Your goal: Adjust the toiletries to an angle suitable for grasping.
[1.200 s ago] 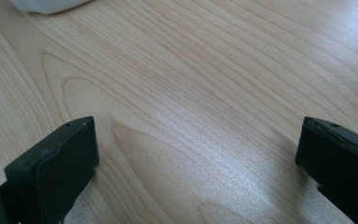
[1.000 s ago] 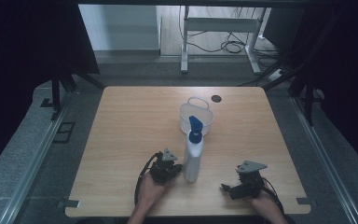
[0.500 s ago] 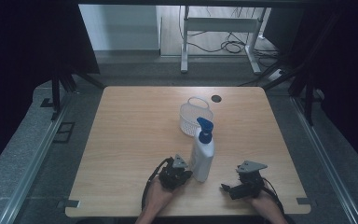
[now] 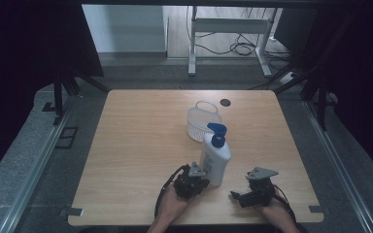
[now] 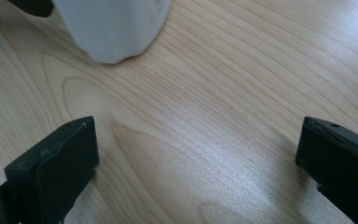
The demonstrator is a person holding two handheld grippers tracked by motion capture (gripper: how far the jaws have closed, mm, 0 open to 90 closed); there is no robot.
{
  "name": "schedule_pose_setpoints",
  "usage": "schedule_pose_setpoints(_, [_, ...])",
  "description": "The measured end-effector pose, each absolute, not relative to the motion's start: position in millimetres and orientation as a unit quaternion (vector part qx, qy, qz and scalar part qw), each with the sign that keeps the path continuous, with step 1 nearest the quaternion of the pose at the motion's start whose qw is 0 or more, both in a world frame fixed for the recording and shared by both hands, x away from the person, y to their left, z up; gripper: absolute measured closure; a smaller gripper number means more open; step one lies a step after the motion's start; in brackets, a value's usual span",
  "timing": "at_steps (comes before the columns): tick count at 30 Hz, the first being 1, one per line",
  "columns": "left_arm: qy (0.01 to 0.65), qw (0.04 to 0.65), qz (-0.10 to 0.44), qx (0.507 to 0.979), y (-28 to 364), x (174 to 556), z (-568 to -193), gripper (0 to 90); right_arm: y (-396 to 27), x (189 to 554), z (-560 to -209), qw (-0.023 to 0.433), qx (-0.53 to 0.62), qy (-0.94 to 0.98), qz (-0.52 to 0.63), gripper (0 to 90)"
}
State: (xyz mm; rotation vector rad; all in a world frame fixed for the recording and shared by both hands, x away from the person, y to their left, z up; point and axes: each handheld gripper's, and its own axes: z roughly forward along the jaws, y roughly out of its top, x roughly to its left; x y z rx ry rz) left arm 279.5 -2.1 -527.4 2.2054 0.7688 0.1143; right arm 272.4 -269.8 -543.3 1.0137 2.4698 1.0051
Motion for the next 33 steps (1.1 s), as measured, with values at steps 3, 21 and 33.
schedule_pose_setpoints(3, [0.302,0.394,0.039,0.867,-7.4,284.5,-528.9,89.4,-269.9,272.4,-543.3,0.144,0.352,0.857,0.349,0.0])
schedule_pose_setpoints(21, [0.304,0.387,0.088,0.866,19.3,271.8,-502.9,76.3,-269.9,272.4,-543.2,0.144,0.352,0.857,0.349,0.0])
schedule_pose_setpoints(33, [0.322,0.373,0.102,0.864,49.3,260.4,-499.7,49.7,-269.9,272.3,-543.2,0.144,0.352,0.857,0.349,0.0])
